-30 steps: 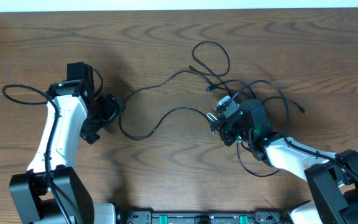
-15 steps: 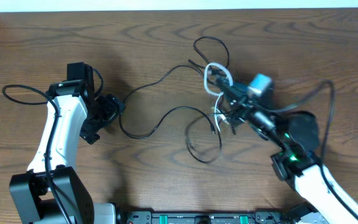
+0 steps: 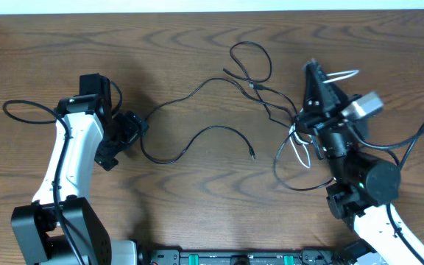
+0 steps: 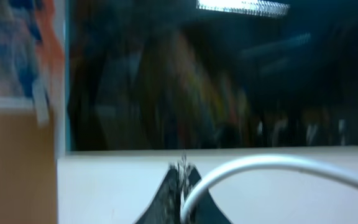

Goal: Untangle cables

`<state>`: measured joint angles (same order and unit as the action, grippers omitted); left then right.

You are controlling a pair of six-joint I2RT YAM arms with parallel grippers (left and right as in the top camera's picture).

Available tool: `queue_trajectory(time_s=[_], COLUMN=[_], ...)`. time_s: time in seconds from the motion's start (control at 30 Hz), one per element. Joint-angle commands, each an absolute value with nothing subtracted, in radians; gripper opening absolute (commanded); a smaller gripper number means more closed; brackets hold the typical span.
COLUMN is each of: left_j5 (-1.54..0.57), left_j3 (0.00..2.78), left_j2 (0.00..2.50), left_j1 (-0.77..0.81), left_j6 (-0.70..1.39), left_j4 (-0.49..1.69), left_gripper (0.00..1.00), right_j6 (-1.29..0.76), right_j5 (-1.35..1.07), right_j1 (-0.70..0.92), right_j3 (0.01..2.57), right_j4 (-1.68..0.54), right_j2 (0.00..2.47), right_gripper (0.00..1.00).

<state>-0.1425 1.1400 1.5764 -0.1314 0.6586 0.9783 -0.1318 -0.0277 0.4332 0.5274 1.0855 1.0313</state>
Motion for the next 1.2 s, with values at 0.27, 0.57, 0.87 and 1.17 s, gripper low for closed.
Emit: queue_trajectory(time_s=[0.27, 0.57, 0.87, 1.17], left_j5=[-0.122, -0.122, -0.122, -0.122], left_j3=[1.143, 1.143, 1.143, 1.143], left_j2=[1.577, 1.577, 1.577, 1.577], left_j1=[-0.131, -0.131, -0.131, -0.131], left_j6=[0.668, 0.668, 0.668, 0.668], left_j4=[0.981, 0.981, 0.981, 0.981], left_gripper=[0.98, 0.98, 0.99, 0.98], right_j6=[-0.337, -0.183, -0.132, -0.134], right_j5=[0.099, 0.1, 0.096, -0.188], right_j1=[0.429, 0.426, 0.426, 0.426], right_j3=[0.537, 0.537, 0.537, 0.537], right_j4=[1.218, 0.738, 0.508, 0.381], right_j2=[1.03, 1.056, 1.203, 1.28], right_gripper=[0.01, 0.01, 0.78, 0.99])
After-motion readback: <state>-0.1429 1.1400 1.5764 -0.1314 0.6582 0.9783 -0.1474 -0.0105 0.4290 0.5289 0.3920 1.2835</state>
